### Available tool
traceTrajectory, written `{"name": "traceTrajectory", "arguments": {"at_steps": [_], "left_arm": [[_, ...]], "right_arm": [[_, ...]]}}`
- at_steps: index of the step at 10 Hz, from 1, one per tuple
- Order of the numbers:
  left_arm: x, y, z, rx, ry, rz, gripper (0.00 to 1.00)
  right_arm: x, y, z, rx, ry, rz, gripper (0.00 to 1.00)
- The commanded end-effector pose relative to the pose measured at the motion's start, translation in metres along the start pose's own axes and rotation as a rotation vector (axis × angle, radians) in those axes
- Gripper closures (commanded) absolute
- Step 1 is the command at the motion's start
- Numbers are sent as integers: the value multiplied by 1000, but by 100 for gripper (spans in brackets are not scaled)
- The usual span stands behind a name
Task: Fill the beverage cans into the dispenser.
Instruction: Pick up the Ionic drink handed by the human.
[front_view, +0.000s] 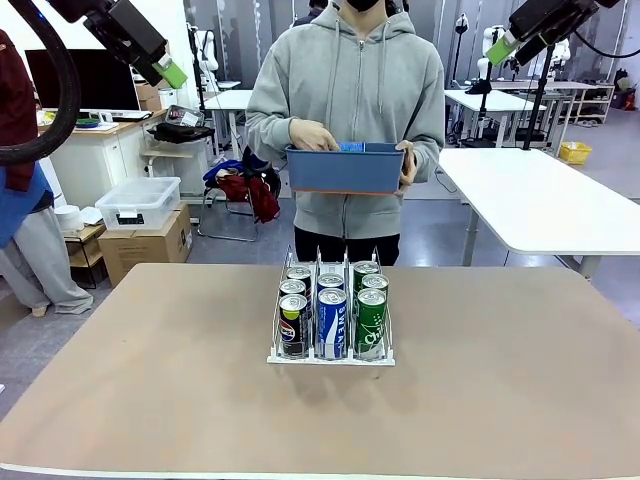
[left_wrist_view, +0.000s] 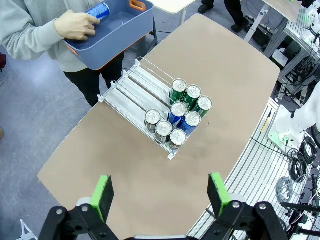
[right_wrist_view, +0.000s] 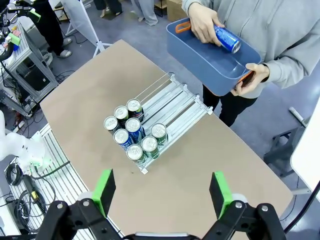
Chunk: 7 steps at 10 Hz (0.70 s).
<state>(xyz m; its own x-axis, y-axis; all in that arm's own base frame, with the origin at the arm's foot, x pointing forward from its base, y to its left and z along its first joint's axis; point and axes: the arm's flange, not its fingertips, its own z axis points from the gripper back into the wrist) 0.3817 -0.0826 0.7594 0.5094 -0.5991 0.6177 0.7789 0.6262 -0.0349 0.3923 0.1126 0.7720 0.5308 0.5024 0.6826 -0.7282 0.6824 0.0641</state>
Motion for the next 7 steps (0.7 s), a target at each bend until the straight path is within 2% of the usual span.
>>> {"name": "traceTrajectory", "arguments": {"at_steps": [1, 7], "left_arm": [[-2, 1, 0, -16, -1, 0, 0], [-2, 1, 0, -16, -1, 0, 0]], "right_arm": [[1, 0, 0, -6, 6, -1, 0], [1, 0, 0, -6, 6, -1, 0]]}}
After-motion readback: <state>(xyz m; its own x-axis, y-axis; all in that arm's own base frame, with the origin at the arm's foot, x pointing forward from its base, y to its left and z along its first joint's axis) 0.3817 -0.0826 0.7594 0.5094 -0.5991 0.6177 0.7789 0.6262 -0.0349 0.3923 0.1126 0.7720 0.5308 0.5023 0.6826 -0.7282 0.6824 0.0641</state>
